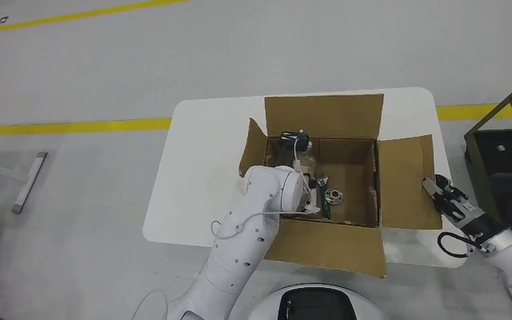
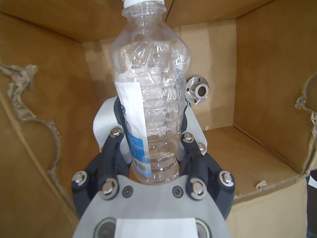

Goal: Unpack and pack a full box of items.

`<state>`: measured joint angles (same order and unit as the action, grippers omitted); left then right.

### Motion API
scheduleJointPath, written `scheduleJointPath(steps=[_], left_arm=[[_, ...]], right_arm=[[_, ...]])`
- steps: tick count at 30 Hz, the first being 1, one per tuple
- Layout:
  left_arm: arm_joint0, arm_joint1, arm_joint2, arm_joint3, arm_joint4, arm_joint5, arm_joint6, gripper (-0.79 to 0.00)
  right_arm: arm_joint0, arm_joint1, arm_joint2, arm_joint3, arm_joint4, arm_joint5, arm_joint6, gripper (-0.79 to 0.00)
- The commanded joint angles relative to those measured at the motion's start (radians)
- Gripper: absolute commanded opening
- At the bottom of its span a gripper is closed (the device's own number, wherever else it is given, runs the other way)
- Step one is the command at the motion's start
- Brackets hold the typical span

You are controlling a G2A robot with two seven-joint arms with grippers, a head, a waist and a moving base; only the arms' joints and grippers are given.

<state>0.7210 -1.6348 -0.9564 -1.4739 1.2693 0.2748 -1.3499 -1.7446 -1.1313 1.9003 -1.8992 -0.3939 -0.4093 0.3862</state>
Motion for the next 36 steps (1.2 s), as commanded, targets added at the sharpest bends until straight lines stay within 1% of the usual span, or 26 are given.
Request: scheduleJointPath(steps=[1, 2, 4, 5, 6, 10, 14, 15, 16, 18, 24, 29, 33, 36], left_arm=[[-0.004, 0.0, -0.009, -0.017, -0.005, 0.001, -0.003, -0.785], [-0.007, 0.0, -0.014, -0.023, -0.005, 0.001, -0.007, -0.785], [-0.012, 0.0, -0.025, -0.038, -0.006, 0.002, -0.011, -0.785], [-0.014, 0.0, -0.033, -0.047, -0.009, 0.005, -0.012, -0.785], [-0.018, 0.001, -0.04, -0.055, -0.009, 0.005, -0.013, -0.785], [-0.029, 0.002, -0.072, -0.088, -0.018, 0.011, -0.021, -0.785], [-0.044, 0.005, -0.108, -0.127, -0.036, 0.003, -0.024, -0.785], [-0.049, 0.005, -0.119, -0.135, -0.043, 0.003, -0.025, -0.776], [-0.056, 0.007, -0.127, -0.141, -0.034, 0.0, -0.023, -0.785], [-0.07, 0.011, -0.134, -0.148, 0.015, -0.013, -0.022, -0.785], [-0.097, 0.012, -0.2, -0.19, -0.048, 0.006, -0.034, -0.785], [-0.121, 0.02, -0.251, -0.188, -0.046, -0.011, -0.032, -0.785], [-0.142, 0.025, -0.287, -0.208, -0.05, -0.022, -0.032, -0.785], [-0.156, 0.032, -0.308, -0.219, -0.016, -0.04, -0.039, -0.785]], right_arm=[[0.009, 0.001, 0.002, 0.007, 0.003, -0.002, 0.004, -0.785], [0.013, 0.002, 0.003, 0.01, 0.002, -0.002, 0.005, -0.785], [0.02, 0.003, 0.002, 0.012, 0.001, -0.003, 0.008, -0.526], [0.023, 0.003, 0.002, 0.012, 0.001, -0.002, 0.009, -0.348], [0.026, 0.004, 0.003, 0.012, 0.001, -0.001, 0.01, 0.0], [0.035, 0.006, 0.013, 0.007, -0.003, 0.005, 0.014, 0.0], [0.036, 0.008, 0.052, -0.019, -0.025, 0.037, -0.001, 0.0], [0.036, 0.009, 0.065, -0.031, -0.033, 0.047, -0.008, 0.0], [0.034, 0.009, 0.076, -0.045, -0.036, 0.054, -0.014, 0.0], [0.03, 0.009, 0.092, -0.076, -0.037, 0.062, -0.022, 0.0], [0.027, 0.011, 0.122, -0.188, -0.043, 0.058, -0.025, 0.0], [0.041, 0.013, 0.1, -0.241, -0.036, 0.044, -0.008, 0.0], [0.057, 0.014, 0.051, -0.241, -0.043, 0.044, 0.005, 0.0], [0.067, 0.013, 0.004, -0.237, -0.052, 0.043, 0.01, 0.0]])
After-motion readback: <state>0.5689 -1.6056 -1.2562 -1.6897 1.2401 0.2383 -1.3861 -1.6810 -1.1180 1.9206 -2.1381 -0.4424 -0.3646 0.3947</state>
